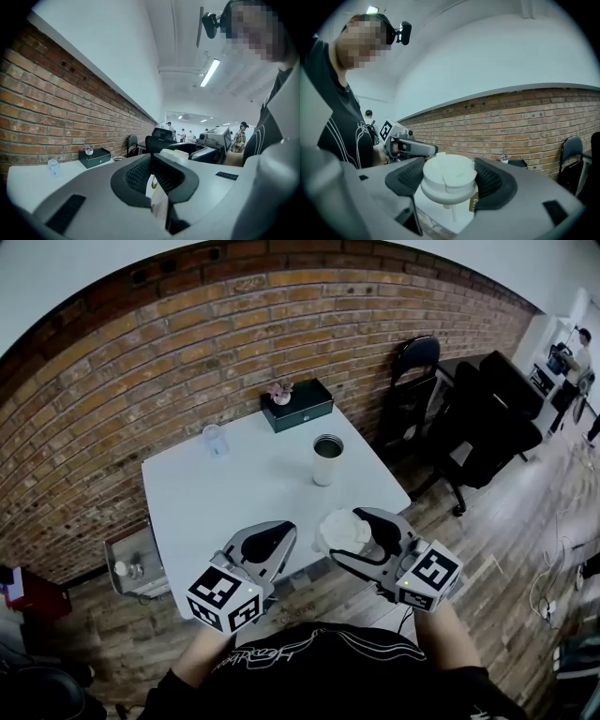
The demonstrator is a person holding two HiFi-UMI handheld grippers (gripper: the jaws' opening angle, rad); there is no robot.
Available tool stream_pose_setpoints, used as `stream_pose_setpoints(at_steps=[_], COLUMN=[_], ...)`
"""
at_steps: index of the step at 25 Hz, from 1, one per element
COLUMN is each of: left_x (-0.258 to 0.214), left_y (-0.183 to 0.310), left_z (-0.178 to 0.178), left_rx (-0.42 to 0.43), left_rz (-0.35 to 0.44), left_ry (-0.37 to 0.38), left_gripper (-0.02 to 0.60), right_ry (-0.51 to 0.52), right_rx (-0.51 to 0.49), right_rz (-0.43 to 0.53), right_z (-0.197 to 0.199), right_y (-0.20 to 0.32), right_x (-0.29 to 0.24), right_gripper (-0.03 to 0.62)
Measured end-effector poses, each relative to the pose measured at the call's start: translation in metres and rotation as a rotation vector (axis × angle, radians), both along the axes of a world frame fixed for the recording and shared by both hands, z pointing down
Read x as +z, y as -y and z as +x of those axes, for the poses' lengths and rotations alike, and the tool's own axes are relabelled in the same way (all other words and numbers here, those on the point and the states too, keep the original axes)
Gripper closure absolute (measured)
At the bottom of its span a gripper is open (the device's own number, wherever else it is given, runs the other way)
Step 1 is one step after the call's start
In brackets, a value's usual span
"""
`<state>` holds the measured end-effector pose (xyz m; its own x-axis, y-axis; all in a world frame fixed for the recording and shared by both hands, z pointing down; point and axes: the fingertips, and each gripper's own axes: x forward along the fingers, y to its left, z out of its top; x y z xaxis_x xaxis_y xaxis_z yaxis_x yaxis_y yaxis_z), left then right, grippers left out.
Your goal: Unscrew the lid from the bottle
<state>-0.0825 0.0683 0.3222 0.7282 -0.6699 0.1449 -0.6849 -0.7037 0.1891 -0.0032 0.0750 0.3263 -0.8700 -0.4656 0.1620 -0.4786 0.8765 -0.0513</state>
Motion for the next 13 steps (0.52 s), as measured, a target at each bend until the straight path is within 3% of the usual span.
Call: stream_pose_setpoints(at_steps=[13], left_x=[-0.017], left_y=[0.001], left_z=[0.050], left_rx=[-0.015], left_rz=[0.023], left_ry=[0.078], left_gripper=[0.541], right_ry=[0.056], right_rx=[-0.020], right_rz=[0.032], right_z=[0.045], right_y=[0.001], right_x=[-0.026], right_gripper=[0.260])
